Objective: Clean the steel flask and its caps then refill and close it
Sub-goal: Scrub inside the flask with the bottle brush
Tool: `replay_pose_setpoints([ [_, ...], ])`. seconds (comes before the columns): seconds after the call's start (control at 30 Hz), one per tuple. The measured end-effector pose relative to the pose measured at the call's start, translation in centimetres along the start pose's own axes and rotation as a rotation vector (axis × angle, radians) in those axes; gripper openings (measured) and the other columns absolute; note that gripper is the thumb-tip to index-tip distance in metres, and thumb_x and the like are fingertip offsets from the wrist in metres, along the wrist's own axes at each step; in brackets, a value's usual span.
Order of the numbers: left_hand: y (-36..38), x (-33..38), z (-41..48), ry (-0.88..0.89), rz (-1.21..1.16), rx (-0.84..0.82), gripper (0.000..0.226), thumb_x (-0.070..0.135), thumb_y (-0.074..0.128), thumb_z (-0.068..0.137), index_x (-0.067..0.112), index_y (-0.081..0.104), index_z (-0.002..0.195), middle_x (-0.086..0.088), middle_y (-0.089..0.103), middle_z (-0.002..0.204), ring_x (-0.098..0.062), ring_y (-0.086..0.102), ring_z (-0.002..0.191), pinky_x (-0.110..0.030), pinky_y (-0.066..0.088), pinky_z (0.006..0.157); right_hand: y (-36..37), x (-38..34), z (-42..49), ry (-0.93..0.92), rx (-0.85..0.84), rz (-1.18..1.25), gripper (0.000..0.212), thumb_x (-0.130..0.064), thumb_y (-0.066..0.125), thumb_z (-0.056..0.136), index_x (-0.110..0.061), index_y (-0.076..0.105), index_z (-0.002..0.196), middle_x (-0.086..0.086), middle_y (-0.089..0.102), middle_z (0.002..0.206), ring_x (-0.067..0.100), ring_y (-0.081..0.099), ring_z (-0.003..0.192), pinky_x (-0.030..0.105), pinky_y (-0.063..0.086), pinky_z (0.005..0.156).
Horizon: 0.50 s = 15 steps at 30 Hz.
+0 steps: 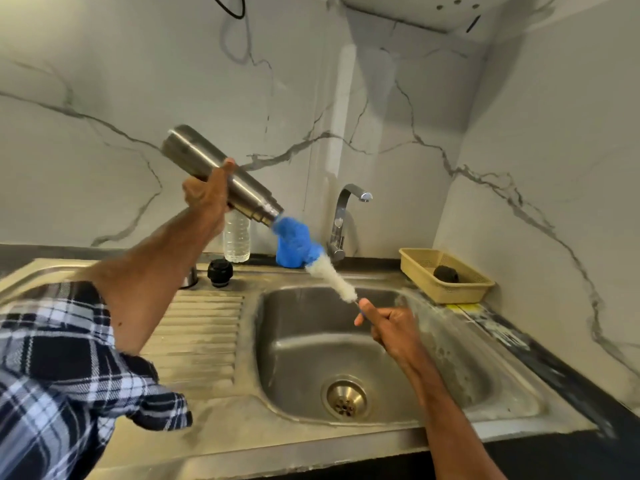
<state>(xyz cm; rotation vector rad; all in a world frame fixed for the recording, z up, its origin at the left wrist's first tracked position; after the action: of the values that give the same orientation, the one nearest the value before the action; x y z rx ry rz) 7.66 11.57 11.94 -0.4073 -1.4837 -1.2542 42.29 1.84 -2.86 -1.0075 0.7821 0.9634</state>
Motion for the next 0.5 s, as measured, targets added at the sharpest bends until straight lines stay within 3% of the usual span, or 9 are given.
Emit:
replay_pose_setpoints([
  [0.07,-0.9,2.2,0.8,0.037,-0.027,-0.026,0.062,0.027,0.075,0.09,0.007,0.039,0.136,-0.008,0.067,0.113,-0.016,0.072,0.086,-0.029,0.063,0.071,0.0,0.4,0.0,0.065,-0.034,0.004,0.04,-0.041,0.061,0.097,-0.015,0.078,0.072,-0.004,0.041,0.044,0.008,0.032,0.041,0.02,0.032,0.045],
  [0.2,-1.6,4.0,1.3,0.037,0.139,-0.099,0.065,0.031,0.076,0.088,0.007,0.043,0.138,-0.009,0.068,0.121,-0.018,0.071,0.091,-0.039,0.062,0.082,0.1,0.5,0.3,0.056,0.07,-0.12,0.035,-0.039,0.063,0.097,-0.02,0.077,0.071,-0.007,0.047,0.041,0.005,0.038,0.04,0.022,0.037,0.048],
  [0.27,-1.8,3.0,0.3,0.016,0.184,-0.133,0.069,0.033,0.077,0.088,0.006,0.043,0.141,-0.012,0.067,0.123,-0.019,0.069,0.091,-0.038,0.061,0.077,-0.5,0.9,0.2,0.068,0.13,-0.187,0.035,-0.04,0.063,0.097,-0.021,0.076,0.07,-0.007,0.049,0.041,0.004,0.041,0.04,0.025,0.037,0.051],
  [0.33,-1.9,1.4,-1.5,-0.038,0.184,-0.185,0.07,0.035,0.075,0.088,0.003,0.042,0.142,-0.016,0.067,0.122,-0.022,0.068,0.091,-0.037,0.059,0.072,-1.4,0.9,-0.1,0.095,0.191,-0.195,0.034,-0.04,0.062,0.098,-0.021,0.076,0.074,-0.009,0.049,0.041,0.004,0.04,0.041,0.024,0.035,0.049],
  [0.43,-1.8,-1.2,-5.1,-0.176,0.162,-0.276,0.066,0.037,0.074,0.089,0.004,0.045,0.138,-0.014,0.067,0.107,-0.027,0.068,0.093,-0.041,0.059,0.079,-1.6,0.4,-0.3,0.119,0.217,-0.137,0.034,-0.039,0.058,0.1,-0.017,0.077,0.081,-0.01,0.047,0.045,0.005,0.041,0.046,0.017,0.033,0.047],
  [0.5,-1.6,-3.1,-7.8,-0.241,0.191,-0.342,0.062,0.041,0.075,0.086,0.009,0.05,0.133,-0.015,0.067,0.109,-0.032,0.068,0.098,-0.044,0.059,0.082,-1.1,0.3,-0.1,0.122,0.188,-0.027,0.035,-0.039,0.056,0.101,-0.017,0.078,0.086,-0.01,0.047,0.05,0.006,0.041,0.05,0.018,0.034,0.049],
])
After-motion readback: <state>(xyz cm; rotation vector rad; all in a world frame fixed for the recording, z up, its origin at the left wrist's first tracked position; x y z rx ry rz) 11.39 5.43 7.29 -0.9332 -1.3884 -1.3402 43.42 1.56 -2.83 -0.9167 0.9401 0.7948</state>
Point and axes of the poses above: each hand's wrist, its own z-axis towards the middle knuckle, its own y-axis out of the palm, x = y × z, the point moved 5 cm from there along z, towards the middle knuckle
